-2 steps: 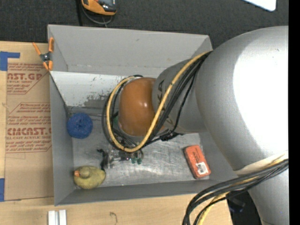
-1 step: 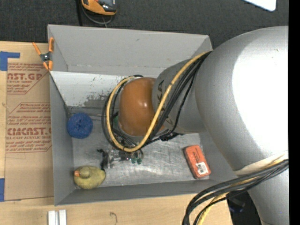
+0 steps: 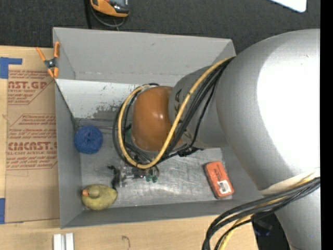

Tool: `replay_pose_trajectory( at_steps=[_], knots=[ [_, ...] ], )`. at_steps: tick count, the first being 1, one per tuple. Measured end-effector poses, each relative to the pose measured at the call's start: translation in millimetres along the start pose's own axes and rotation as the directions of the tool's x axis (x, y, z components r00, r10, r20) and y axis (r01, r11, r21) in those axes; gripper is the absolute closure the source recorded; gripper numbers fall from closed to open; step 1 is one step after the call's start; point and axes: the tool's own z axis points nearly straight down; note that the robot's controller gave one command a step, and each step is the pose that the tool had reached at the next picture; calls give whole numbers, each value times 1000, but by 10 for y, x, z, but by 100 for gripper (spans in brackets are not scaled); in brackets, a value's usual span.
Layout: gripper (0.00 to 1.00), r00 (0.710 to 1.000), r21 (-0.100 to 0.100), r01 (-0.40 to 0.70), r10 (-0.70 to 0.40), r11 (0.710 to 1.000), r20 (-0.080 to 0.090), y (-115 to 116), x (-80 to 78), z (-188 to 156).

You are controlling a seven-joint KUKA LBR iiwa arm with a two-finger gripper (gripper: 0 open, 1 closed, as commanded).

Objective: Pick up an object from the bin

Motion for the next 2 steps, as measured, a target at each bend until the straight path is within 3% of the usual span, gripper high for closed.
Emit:
replay_pose_trajectory(
  at_steps=[2],
  knots=[
    [100,1000,0,0,0,1000,0,0,0,0]
  ],
)
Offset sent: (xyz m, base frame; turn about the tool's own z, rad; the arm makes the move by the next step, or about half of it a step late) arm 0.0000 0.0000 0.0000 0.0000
